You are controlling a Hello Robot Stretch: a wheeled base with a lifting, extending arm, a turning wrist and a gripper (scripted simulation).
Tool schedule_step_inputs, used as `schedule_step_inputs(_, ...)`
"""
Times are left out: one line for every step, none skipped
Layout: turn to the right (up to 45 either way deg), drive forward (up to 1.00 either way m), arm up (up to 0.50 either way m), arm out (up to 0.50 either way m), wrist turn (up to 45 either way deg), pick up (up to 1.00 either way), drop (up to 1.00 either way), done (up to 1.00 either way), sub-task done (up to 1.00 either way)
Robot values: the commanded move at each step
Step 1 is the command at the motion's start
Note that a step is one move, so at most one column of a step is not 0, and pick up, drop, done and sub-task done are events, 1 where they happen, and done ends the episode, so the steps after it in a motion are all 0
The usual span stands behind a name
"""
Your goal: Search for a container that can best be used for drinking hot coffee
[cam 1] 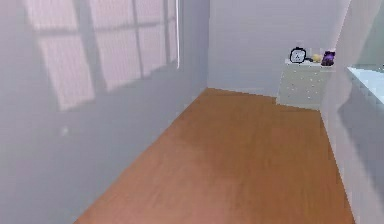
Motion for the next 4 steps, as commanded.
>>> schedule_step_inputs(21.0,0.0,0.0,0.0,0.0,0.0,0.0,0.0,0.0)
schedule_step_inputs(0.0,1.0,0.0,0.0,0.0,0.0,0.0,0.0,0.0)
schedule_step_inputs(0.0,1.0,0.0,0.0,0.0,0.0,0.0,0.0,0.0)
schedule_step_inputs(6.0,0.0,0.0,0.0,0.0,0.0,0.0,0.0,0.0)
